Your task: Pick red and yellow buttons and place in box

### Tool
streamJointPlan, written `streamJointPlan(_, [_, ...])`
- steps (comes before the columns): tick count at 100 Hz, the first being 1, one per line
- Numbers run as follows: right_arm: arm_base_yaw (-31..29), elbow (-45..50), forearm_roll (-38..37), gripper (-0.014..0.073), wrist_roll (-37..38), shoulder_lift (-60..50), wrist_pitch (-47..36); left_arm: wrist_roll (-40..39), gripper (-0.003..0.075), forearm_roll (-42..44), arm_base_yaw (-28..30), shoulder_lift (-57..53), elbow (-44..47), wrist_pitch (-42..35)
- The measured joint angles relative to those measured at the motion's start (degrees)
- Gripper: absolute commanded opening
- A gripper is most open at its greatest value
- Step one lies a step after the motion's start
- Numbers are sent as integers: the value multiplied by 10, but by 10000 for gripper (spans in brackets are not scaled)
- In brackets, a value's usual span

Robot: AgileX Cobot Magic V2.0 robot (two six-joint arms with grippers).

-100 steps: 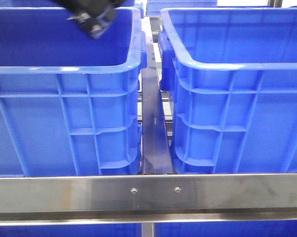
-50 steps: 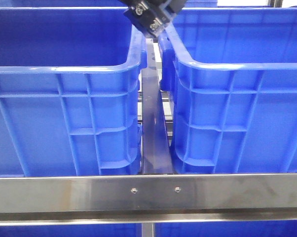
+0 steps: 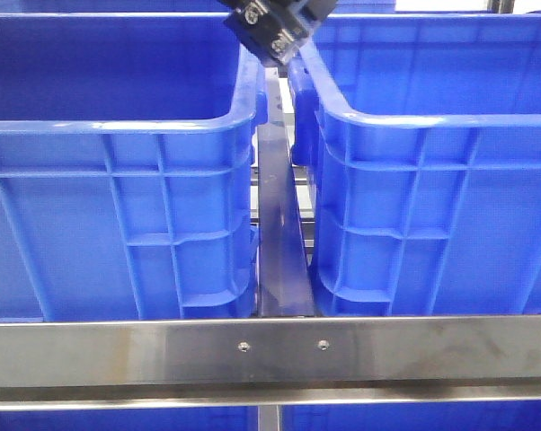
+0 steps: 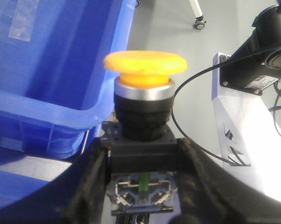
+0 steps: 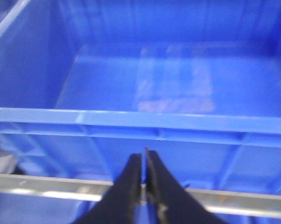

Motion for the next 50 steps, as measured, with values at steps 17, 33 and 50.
streamJointPlan(17, [0,-88,93,622,-2,105,59,0,-10,0,0,0,0,1])
streamJointPlan(33, [0,-159,195,625,-41,190,127,0,-13,0,0,0,0,1])
streamJointPlan(50, [0,-212,365,625,-111,272,162,0,-13,0,0,0,0,1])
